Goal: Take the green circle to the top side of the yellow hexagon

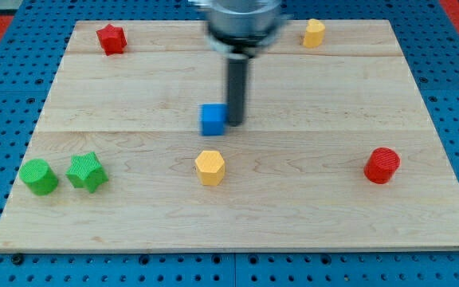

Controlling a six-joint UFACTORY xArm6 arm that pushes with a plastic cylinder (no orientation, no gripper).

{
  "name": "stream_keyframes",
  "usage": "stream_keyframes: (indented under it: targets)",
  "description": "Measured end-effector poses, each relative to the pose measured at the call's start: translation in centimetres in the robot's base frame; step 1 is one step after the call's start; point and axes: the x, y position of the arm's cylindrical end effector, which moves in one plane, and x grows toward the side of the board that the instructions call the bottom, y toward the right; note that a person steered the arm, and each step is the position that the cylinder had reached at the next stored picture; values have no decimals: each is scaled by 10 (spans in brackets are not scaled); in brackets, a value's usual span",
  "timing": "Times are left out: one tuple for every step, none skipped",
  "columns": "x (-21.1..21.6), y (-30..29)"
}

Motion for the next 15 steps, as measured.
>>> stream_keyframes:
  targets:
    - [0,-117]
    - [-1,-157]
    - [-1,-157]
    - [-2,-158]
    - [-2,-157]
    - [-2,-157]
    - [0,-159]
    - [0,-159]
    - [0,-158]
    - [0,-157]
    - [34,-141]
    - [78,-106]
    - [135,-101]
    - [172,-162]
    - [157,-261]
